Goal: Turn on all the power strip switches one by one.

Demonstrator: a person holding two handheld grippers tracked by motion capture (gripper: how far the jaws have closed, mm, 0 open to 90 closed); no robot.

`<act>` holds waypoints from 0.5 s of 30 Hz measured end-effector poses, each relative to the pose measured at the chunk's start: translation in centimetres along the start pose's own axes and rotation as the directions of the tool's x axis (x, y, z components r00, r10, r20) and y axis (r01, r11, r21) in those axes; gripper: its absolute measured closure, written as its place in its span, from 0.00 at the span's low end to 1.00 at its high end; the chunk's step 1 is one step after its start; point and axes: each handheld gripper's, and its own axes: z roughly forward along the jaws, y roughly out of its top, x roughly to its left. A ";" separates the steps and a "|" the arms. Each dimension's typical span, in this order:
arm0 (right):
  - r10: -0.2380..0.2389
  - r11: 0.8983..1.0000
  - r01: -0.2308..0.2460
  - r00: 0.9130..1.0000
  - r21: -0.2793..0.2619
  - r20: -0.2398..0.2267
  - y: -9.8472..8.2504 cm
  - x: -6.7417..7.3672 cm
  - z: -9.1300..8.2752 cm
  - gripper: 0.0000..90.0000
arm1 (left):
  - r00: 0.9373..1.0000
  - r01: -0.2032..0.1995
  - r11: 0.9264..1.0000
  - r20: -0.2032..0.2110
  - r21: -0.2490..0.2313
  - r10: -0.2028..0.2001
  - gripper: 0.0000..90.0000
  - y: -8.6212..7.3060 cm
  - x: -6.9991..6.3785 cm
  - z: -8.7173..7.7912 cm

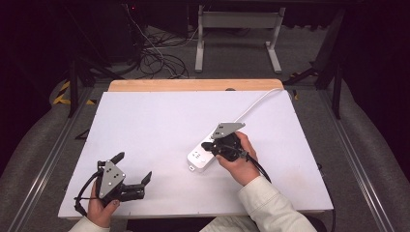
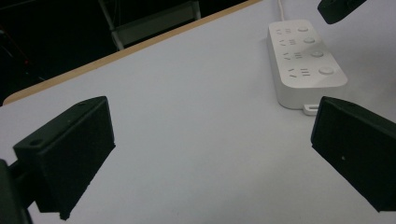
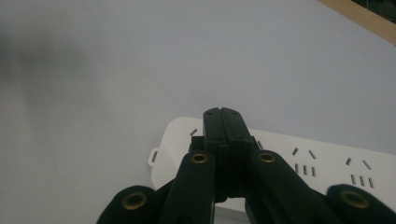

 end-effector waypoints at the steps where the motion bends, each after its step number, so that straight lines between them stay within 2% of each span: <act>1: -0.002 1.000 0.002 1.000 0.000 -0.001 0.0 0.0 0.0 1.00 | 1.000 0.000 1.000 0.001 0.001 0.000 0.00 0.0 0.0 0.0; 8: 0.001 1.000 -0.001 1.000 -0.002 -0.027 0.0 0.3 0.0 1.00 | 1.000 0.008 1.000 0.002 -0.002 -0.008 0.00 0.0 0.0 0.0; 15: 0.009 0.999 -0.007 0.999 0.040 -0.051 -1.2 1.1 1.1 1.00 | 1.000 0.005 1.000 0.000 -0.004 -0.005 0.00 0.0 0.0 0.0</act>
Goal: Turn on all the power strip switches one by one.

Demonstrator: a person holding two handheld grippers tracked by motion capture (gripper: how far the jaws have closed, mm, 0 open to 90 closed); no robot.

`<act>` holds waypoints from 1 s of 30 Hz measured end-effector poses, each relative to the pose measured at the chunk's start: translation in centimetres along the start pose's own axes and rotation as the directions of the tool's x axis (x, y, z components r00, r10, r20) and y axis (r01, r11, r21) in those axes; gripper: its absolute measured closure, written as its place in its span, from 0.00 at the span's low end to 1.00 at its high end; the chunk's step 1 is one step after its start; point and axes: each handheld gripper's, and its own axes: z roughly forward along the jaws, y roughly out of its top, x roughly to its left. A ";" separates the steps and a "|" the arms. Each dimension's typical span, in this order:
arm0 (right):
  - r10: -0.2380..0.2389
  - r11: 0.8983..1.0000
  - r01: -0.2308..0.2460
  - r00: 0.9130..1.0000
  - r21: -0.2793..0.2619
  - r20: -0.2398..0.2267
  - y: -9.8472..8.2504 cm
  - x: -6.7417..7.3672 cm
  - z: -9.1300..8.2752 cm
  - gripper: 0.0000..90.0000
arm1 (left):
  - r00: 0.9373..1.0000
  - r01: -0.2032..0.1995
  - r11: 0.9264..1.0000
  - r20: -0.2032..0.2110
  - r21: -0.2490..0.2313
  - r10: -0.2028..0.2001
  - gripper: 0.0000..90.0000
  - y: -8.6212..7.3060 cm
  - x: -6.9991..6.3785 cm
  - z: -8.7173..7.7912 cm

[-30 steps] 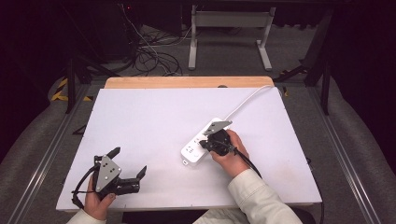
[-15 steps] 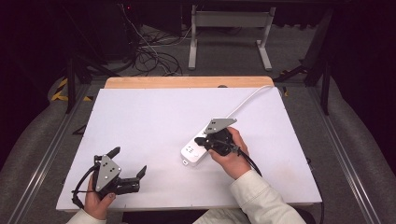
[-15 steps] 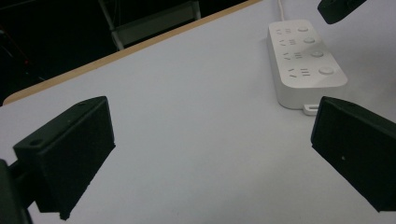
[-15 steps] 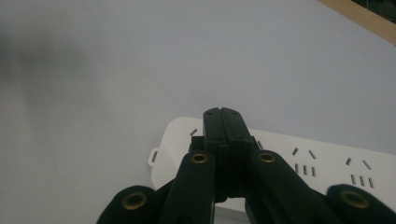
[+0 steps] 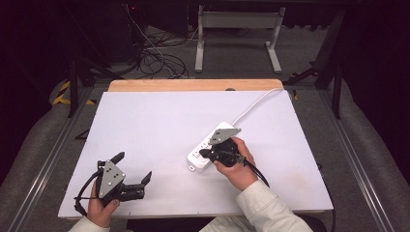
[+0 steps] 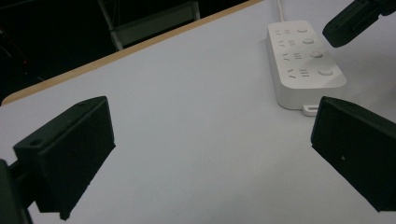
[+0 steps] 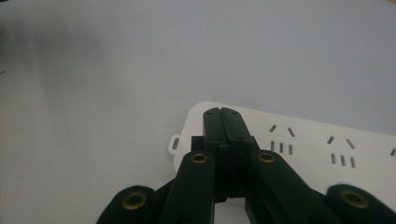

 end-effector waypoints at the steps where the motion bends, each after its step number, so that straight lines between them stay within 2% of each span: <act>1: 0.001 1.000 -0.001 1.000 0.004 -0.002 -0.2 0.0 0.2 1.00 | 1.000 0.002 1.000 0.002 0.001 -0.002 0.00 0.0 0.0 0.0; 6: 0.007 0.999 -0.007 1.000 0.031 -0.004 -0.7 0.1 0.9 1.00 | 1.000 0.000 1.000 0.002 0.001 0.000 0.00 0.0 0.0 0.0; 19: 0.006 0.998 -0.007 1.000 0.062 0.008 -1.1 0.2 1.7 1.00 | 1.000 0.000 1.000 0.002 0.000 0.000 0.00 0.0 0.0 0.0; 26: 0.034 0.999 -0.034 0.999 0.042 0.008 -1.4 0.2 1.9 1.00 | 1.000 0.000 1.000 0.003 0.003 0.000 0.00 0.0 -0.1 0.0; 30: 0.032 0.999 -0.032 0.999 0.041 0.012 -1.4 0.2 2.0 1.00 | 1.000 0.000 1.000 0.003 0.003 0.000 0.00 0.0 -0.1 0.0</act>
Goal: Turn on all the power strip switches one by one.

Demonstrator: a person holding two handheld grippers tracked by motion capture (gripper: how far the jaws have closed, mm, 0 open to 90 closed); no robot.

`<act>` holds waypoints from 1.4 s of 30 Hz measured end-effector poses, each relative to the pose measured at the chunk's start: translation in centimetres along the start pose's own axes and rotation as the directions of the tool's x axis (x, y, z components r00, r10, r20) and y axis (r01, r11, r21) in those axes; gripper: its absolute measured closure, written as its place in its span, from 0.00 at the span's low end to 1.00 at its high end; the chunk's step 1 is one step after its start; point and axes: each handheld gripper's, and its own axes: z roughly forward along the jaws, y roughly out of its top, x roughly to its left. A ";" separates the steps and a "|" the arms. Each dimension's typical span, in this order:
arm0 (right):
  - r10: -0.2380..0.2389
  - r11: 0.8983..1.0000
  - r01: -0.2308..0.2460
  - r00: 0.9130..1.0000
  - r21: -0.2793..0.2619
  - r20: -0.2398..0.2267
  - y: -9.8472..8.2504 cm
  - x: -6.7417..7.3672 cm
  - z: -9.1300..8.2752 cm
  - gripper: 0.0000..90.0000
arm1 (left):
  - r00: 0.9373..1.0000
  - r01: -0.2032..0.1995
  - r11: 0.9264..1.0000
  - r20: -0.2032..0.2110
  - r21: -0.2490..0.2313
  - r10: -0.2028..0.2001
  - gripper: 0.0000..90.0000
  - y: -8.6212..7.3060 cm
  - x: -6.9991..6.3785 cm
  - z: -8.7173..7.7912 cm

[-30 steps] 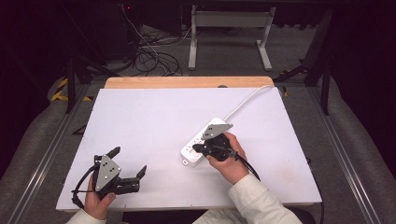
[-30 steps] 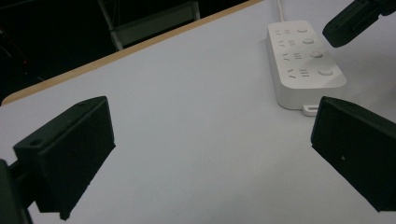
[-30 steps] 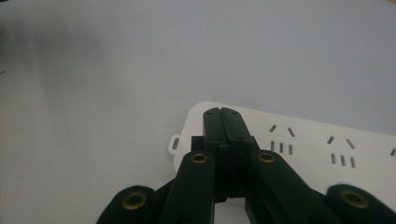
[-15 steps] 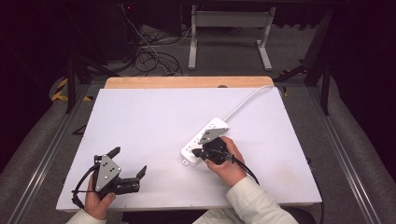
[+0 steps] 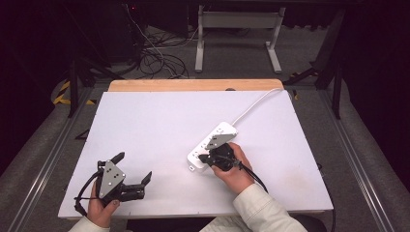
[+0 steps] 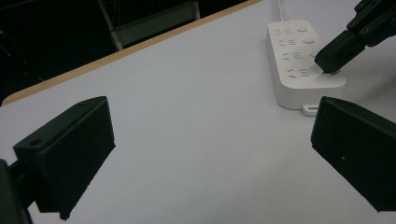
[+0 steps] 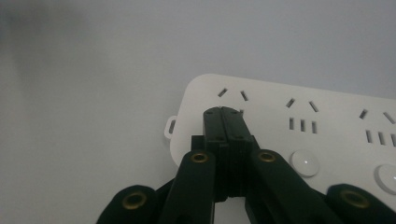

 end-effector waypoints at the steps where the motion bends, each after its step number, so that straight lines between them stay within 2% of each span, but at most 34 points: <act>1: 0.003 1.000 -0.003 1.000 -0.002 -0.005 0.0 -0.1 0.0 1.00 | 1.000 -0.006 1.000 -0.002 0.001 0.006 0.00 0.0 0.0 0.0; 15: 0.018 1.000 -0.018 1.000 0.014 0.005 0.1 -0.1 0.3 1.00 | 1.000 -0.007 1.000 -0.001 0.001 0.007 0.00 0.0 0.0 0.0; 25: -0.003 1.000 0.002 0.999 0.020 0.032 0.1 0.3 0.4 1.00 | 1.000 -0.008 1.000 0.000 0.001 0.008 0.00 0.0 0.0 0.0; 29: -0.006 1.000 0.006 1.000 0.015 0.019 0.2 0.2 0.5 1.00 | 1.000 0.001 1.000 0.001 0.000 -0.001 0.00 0.0 0.0 0.0; 31: -0.034 0.999 0.034 0.999 0.010 0.015 0.5 0.2 0.1 1.00 | 1.000 -0.001 1.000 0.001 -0.003 0.001 0.00 0.0 0.0 0.0; 32: -0.047 0.999 0.047 0.999 -0.010 0.027 0.6 0.4 -0.2 1.00 | 1.000 0.002 1.000 0.002 -0.001 -0.002 0.00 0.0 0.0 0.0; 34: -0.037 0.996 0.037 0.999 -0.075 0.001 1.1 0.8 -1.1 1.00 | 1.000 0.003 1.000 0.003 -0.001 -0.003 0.00 0.0 0.1 0.1; 37: -0.059 0.995 0.059 0.998 -0.083 0.007 1.7 1.1 -1.7 1.00 | 1.000 -0.004 1.000 -0.004 -0.002 0.004 0.00 0.0 0.2 0.0; 42: -0.053 0.995 0.054 0.999 -0.078 0.011 1.8 1.1 -2.1 1.00 | 1.000 0.005 1.000 -0.001 -0.003 -0.005 0.00 0.0 0.1 -0.1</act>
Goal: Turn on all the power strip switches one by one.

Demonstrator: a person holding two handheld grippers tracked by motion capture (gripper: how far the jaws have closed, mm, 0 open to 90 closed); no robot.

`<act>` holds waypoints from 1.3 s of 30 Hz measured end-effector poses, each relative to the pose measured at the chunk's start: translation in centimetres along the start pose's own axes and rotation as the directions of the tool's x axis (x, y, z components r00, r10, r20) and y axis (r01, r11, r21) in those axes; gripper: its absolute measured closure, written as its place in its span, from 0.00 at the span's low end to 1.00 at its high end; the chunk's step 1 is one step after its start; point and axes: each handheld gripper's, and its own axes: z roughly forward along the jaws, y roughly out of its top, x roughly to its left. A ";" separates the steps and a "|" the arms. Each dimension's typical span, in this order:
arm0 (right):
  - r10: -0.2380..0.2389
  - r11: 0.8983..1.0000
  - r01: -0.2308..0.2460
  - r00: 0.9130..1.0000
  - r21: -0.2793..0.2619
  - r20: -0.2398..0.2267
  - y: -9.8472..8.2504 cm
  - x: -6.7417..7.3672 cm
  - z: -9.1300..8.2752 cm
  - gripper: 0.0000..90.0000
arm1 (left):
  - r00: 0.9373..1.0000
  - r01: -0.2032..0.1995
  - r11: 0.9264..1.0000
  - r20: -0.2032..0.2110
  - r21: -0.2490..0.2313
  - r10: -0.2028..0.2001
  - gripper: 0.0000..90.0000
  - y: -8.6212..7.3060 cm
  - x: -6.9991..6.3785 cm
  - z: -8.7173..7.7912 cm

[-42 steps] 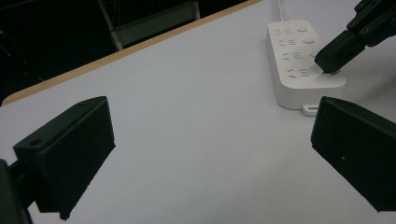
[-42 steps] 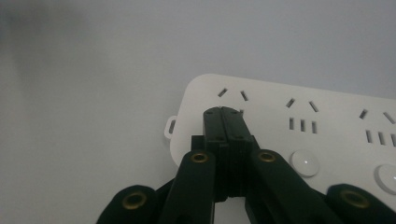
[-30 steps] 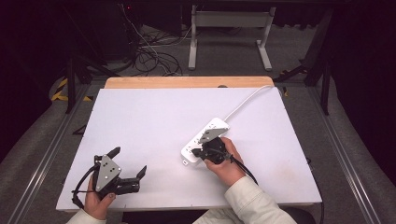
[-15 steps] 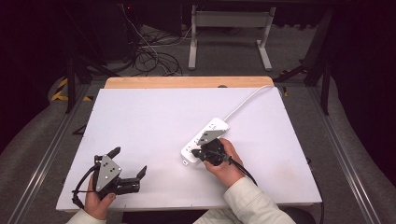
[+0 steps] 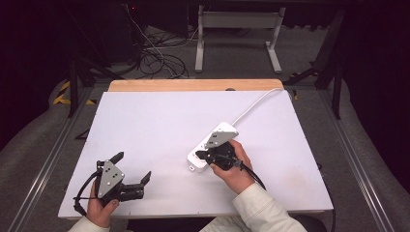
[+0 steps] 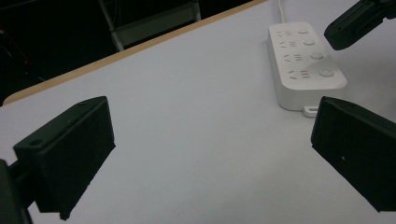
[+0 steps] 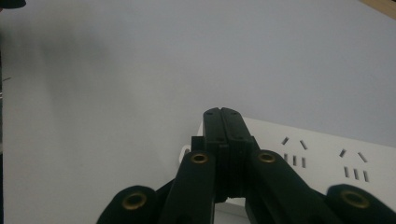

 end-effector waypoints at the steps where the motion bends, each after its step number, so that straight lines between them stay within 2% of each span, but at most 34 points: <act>1: 0.002 1.000 -0.002 1.000 0.001 -0.001 0.0 0.0 0.0 1.00 | 1.000 -0.002 1.000 0.001 0.001 0.002 0.00 0.0 0.0 0.0; 4: -0.005 1.000 0.005 1.000 0.001 -0.002 0.0 0.0 -0.2 1.00 | 1.000 -0.002 1.000 -0.003 0.000 0.002 0.00 0.0 0.0 0.1; 6: -0.006 1.000 0.006 1.000 -0.006 0.002 0.1 0.0 -0.3 0.88 | 1.000 -0.003 1.000 -0.007 0.001 0.003 0.00 0.0 0.1 0.0; 7: -0.005 1.000 0.005 1.000 -0.006 0.005 0.1 0.0 -0.4 0.84 | 1.000 -0.003 1.000 -0.007 0.001 0.003 0.00 0.0 0.1 0.0; 10: -0.013 1.000 0.013 1.000 -0.014 -0.007 0.2 0.0 -0.9 0.67 | 1.000 0.002 1.000 0.000 0.003 -0.002 0.00 0.0 0.2 0.0; 13: -0.023 0.999 0.022 1.000 -0.048 -0.018 0.3 0.0 -1.7 0.53 | 1.000 -0.004 1.000 0.001 0.008 0.004 0.00 0.0 0.2 -0.1; 16: -0.025 0.997 0.025 1.000 -0.078 0.004 0.3 0.0 -2.9 0.42 | 1.000 0.004 1.000 0.004 0.002 -0.004 0.00 0.1 0.1 -0.2; 19: -0.017 0.995 0.017 1.000 -0.103 0.005 0.3 -0.1 -4.2 0.34 | 1.000 0.002 1.000 0.001 0.002 -0.002 0.00 0.1 0.1 -0.3; 20: -0.022 0.994 0.021 1.000 -0.104 -0.007 0.2 -0.1 -4.7 0.31 | 1.000 -0.002 1.000 -0.002 0.002 0.002 0.00 0.1 0.2 -0.3; 26: 0.005 0.982 -0.007 1.000 -0.190 -0.011 -1.0 -0.7 -8.0 0.24 | 1.000 0.004 1.000 0.000 -0.003 -0.004 0.00 0.2 0.2 -0.5; 29: 0.021 0.977 -0.014 0.999 -0.211 0.032 -2.1 -0.9 -9.3 0.22 | 1.000 0.006 1.000 -0.003 -0.004 -0.006 0.00 0.2 0.2 -0.5; 34: 0.064 0.978 -0.051 0.996 -0.203 0.058 -4.4 -1.6 -10.5 0.20 | 1.000 0.009 1.000 -0.001 -0.009 -0.009 0.00 0.2 0.2 -0.7; 35: 0.069 0.977 -0.057 0.996 -0.204 0.051 -4.9 -1.8 -10.7 0.20 | 1.000 0.004 1.000 0.002 -0.008 -0.004 0.00 0.2 0.3 -0.8; 37: 0.075 0.973 -0.065 0.997 -0.222 0.036 -5.9 -2.0 -10.9 0.18 | 1.000 0.005 1.000 0.001 -0.008 -0.005 0.00 0.2 0.2 -0.8; 39: 0.086 0.968 -0.074 0.995 -0.241 0.041 -7.1 -2.3 -11.1 0.18 | 1.000 0.002 1.000 0.001 -0.006 -0.002 0.00 0.2 0.2 -0.8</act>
